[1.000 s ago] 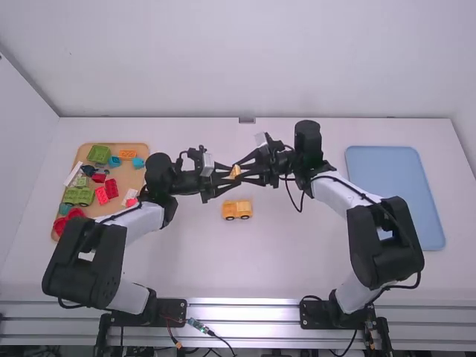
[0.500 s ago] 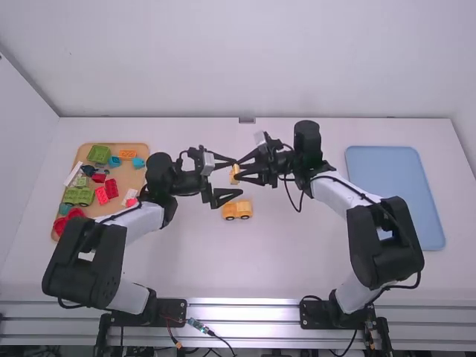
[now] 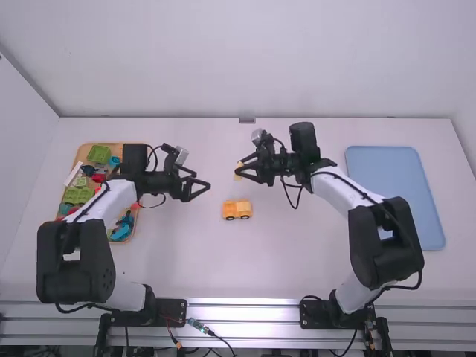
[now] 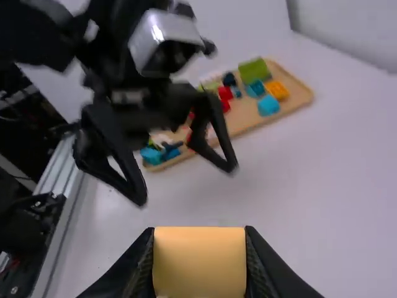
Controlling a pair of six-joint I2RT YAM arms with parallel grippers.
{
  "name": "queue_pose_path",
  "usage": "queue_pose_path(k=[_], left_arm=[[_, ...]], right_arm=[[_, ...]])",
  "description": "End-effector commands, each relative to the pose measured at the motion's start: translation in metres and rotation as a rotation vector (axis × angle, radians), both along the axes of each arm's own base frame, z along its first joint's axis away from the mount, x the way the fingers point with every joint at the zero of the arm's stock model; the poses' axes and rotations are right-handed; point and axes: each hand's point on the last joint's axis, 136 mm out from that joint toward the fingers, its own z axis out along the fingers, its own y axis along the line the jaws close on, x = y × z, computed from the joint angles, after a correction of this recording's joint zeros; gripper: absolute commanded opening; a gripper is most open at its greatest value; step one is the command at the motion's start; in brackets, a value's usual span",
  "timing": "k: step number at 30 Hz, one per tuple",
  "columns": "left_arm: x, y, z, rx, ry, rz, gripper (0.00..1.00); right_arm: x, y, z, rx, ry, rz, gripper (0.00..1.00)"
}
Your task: Assemble lego blocks to make yellow taxi
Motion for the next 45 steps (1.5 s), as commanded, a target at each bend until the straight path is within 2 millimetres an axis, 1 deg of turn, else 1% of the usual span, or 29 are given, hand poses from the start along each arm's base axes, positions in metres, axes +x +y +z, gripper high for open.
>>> queue_pose_path(k=[1,3,5,7,9,10,12,13,14,16,18,19,21,22,23,26,27,29,30,31,34,37,38,41,44,45], left_arm=[[0.013,0.021,0.004,0.231,-0.182,-0.065,0.99],[0.013,0.030,0.006,0.303,-0.196,-0.086,0.99],[0.012,0.047,0.009,0.418,-0.235,-0.124,0.99],[0.012,0.058,0.010,0.471,-0.248,-0.136,0.99],[0.010,0.075,0.012,0.531,-0.267,-0.148,0.99],[0.009,0.077,0.013,0.534,-0.269,-0.148,0.99],[0.008,0.094,0.016,0.564,-0.305,-0.146,0.99],[0.008,0.100,0.017,0.565,-0.319,-0.140,0.99],[0.008,0.102,0.018,0.565,-0.324,-0.137,0.99],[0.008,0.114,0.024,0.543,-0.335,-0.097,0.99],[0.008,0.119,0.027,0.524,-0.341,-0.077,0.99],[0.007,0.125,0.029,0.507,-0.344,-0.055,0.99],[0.006,0.132,0.028,0.509,-0.332,-0.038,0.99],[0.005,0.135,0.028,0.513,-0.324,-0.029,0.99],[0.005,0.135,0.028,0.513,-0.324,-0.029,0.99],[0.004,0.141,0.024,0.547,-0.316,-0.028,0.99],[0.004,0.141,0.024,0.551,-0.318,-0.032,0.99],[0.003,0.144,0.022,0.577,-0.322,-0.042,0.99],[0.003,0.145,0.022,0.581,-0.322,-0.041,0.99],[0.004,0.145,0.022,0.582,-0.322,-0.040,0.99],[0.006,0.147,0.023,0.590,-0.331,-0.035,0.99],[0.007,0.156,0.024,0.592,-0.339,-0.010,0.99],[0.007,0.162,0.027,0.582,-0.348,0.010,0.99],[0.003,0.170,0.032,0.557,-0.382,0.017,0.99],[-0.010,0.179,0.038,0.503,-0.478,0.005,0.99],[-0.011,0.180,0.039,0.499,-0.486,0.005,0.99]], right_arm=[[0.018,0.002,0.015,-0.092,-0.179,-0.030,0.11],[0.017,0.001,0.009,-0.181,-0.192,-0.030,0.11],[0.014,0.000,0.004,-0.309,-0.216,-0.021,0.10],[0.011,0.000,-0.001,-0.387,-0.234,-0.016,0.10],[0.005,0.000,-0.008,-0.498,-0.268,0.007,0.09],[0.003,0.001,-0.009,-0.510,-0.273,0.013,0.09],[-0.004,0.008,-0.017,-0.585,-0.298,0.056,0.08],[-0.005,0.010,-0.021,-0.613,-0.302,0.067,0.06],[-0.005,0.011,-0.022,-0.626,-0.307,0.074,0.06],[-0.007,0.016,-0.032,-0.686,-0.311,0.108,0.05],[-0.009,0.021,-0.037,-0.708,-0.309,0.143,0.06],[-0.012,0.028,-0.047,-0.747,-0.301,0.209,0.05],[-0.017,0.033,-0.056,-0.788,-0.284,0.285,0.05],[-0.022,0.036,-0.064,-0.830,-0.278,0.366,0.04],[-0.022,0.036,-0.064,-0.830,-0.278,0.366,0.04],[-0.033,0.043,-0.082,-0.909,-0.289,0.527,0.03],[-0.034,0.044,-0.084,-0.920,-0.289,0.536,0.02],[-0.034,0.051,-0.096,-0.979,-0.305,0.573,0.04],[-0.034,0.057,-0.102,-0.998,-0.317,0.586,0.02],[-0.034,0.059,-0.103,-1.002,-0.321,0.588,0.02],[-0.039,0.075,-0.116,-1.042,-0.365,0.637,0.01],[-0.048,0.084,-0.123,-1.045,-0.384,0.682,0.01],[-0.051,0.086,-0.125,-1.044,-0.394,0.698,0.01],[-0.055,0.091,-0.133,-1.043,-0.392,0.710,0.01],[-0.057,0.099,-0.146,-1.051,-0.390,0.709,0.01],[-0.055,0.099,-0.147,-1.058,-0.394,0.705,0.00]])
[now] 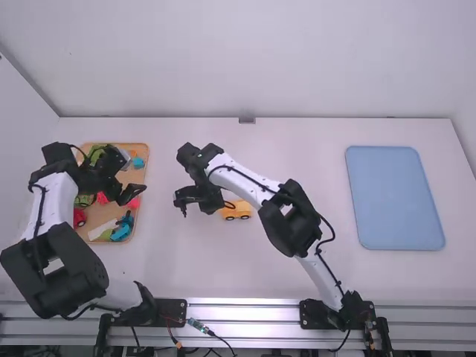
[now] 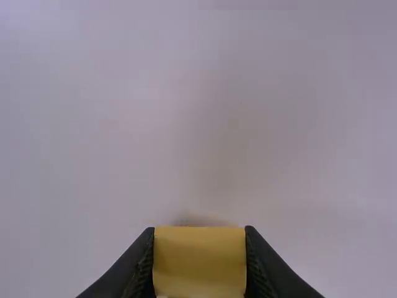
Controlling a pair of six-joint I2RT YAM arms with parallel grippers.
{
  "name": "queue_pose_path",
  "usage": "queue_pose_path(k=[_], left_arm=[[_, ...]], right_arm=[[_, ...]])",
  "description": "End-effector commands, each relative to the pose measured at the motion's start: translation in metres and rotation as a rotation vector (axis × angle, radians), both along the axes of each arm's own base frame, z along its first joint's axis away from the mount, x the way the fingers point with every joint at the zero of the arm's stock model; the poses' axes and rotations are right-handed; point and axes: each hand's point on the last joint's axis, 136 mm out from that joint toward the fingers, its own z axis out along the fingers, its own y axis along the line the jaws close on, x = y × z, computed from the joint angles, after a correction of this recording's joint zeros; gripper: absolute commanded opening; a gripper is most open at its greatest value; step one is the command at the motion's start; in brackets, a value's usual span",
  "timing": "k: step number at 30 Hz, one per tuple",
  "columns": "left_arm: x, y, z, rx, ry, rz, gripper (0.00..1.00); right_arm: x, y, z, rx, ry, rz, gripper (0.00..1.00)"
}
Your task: Assemble lego blocks to make yellow taxi
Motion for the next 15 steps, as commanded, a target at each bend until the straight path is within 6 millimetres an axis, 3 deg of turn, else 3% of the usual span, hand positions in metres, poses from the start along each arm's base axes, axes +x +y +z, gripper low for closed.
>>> queue_pose_path(k=[1,5,15], left_arm=[[-0.005,-0.003,0.023,-0.033,-0.148,-0.075,0.99],[-0.009,-0.002,0.019,-0.067,-0.157,-0.066,0.99],[-0.009,-0.001,0.018,-0.069,-0.142,-0.052,0.99]], right_arm=[[0.010,0.003,-0.011,-0.021,-0.029,-0.023,0.00],[0.016,0.009,-0.019,-0.029,-0.069,-0.066,0.00],[0.009,0.029,-0.017,0.012,-0.076,-0.106,0.00]])
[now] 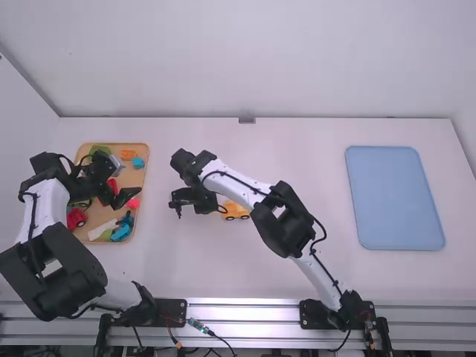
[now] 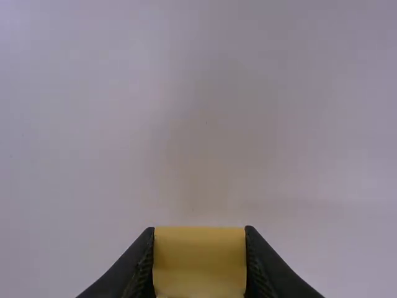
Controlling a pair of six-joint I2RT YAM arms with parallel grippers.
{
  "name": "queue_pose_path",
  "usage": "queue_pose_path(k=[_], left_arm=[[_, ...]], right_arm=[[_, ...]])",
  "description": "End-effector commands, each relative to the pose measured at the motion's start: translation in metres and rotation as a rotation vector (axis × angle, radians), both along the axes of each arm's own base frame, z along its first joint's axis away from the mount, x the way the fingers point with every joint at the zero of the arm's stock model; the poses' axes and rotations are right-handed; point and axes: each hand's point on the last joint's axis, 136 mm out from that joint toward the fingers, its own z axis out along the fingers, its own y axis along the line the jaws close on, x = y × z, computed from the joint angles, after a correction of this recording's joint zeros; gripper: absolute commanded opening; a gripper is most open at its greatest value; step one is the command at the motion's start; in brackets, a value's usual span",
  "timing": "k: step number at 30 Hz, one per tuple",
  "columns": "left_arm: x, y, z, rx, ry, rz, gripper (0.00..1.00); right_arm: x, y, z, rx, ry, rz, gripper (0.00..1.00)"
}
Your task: Assemble lego blocks to make yellow taxi
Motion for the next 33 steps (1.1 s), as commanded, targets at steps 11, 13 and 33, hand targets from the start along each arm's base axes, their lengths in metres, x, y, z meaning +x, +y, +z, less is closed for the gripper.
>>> queue_pose_path(k=[11,13,33], left_arm=[[-0.002,-0.006,0.010,-0.012,-0.032,-0.012,0.99],[-0.002,-0.006,0.010,-0.014,-0.030,-0.011,0.99],[-0.002,-0.011,0.015,-0.049,-0.047,-0.024,0.99]], right_arm=[[-0.002,0.008,-0.006,0.025,0.021,-0.046,0.00],[-0.002,0.008,-0.009,0.026,0.017,-0.047,0.00],[-0.001,0.002,-0.025,0.025,0.025,-0.058,0.00]])
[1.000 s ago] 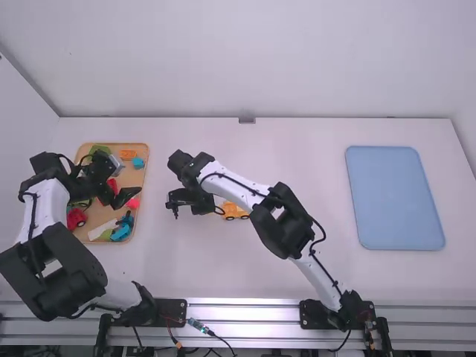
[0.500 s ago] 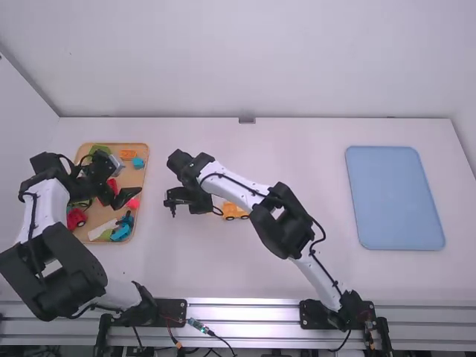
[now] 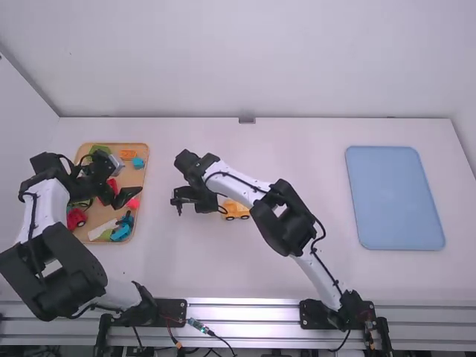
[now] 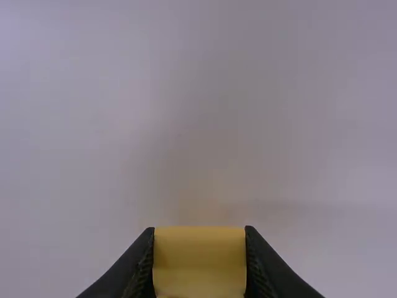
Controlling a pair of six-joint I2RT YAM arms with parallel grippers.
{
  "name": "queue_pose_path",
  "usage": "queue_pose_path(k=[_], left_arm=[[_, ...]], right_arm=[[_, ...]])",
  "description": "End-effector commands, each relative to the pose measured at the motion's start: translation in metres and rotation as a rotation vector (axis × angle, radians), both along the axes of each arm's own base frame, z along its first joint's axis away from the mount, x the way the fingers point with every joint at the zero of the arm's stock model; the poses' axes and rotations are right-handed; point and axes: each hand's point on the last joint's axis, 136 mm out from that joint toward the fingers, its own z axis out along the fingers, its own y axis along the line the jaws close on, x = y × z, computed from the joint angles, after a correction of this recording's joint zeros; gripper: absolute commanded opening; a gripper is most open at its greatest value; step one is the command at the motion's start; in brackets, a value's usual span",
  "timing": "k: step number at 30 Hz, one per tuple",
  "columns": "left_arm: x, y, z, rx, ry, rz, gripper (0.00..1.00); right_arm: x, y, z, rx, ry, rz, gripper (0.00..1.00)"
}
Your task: Assemble lego blocks to make yellow taxi
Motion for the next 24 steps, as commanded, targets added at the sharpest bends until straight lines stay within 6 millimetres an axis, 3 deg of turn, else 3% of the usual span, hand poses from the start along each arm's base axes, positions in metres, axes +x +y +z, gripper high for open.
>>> queue_pose_path(k=[1,5,15,24], left_arm=[[-0.002,-0.007,0.011,-0.020,-0.036,-0.015,0.99],[-0.002,-0.007,0.011,-0.018,-0.035,-0.014,0.99],[-0.002,-0.007,0.011,-0.020,-0.033,-0.014,0.99],[-0.003,-0.009,0.012,-0.034,-0.033,-0.017,0.99]], right_arm=[[-0.007,0.002,-0.008,-0.007,0.024,0.008,0.00],[-0.006,0.008,-0.007,0.024,0.032,-0.024,0.00],[-0.010,0.001,-0.008,0.008,0.063,-0.023,0.00],[-0.014,-0.010,-0.025,-0.048,0.035,-0.017,0.00]])
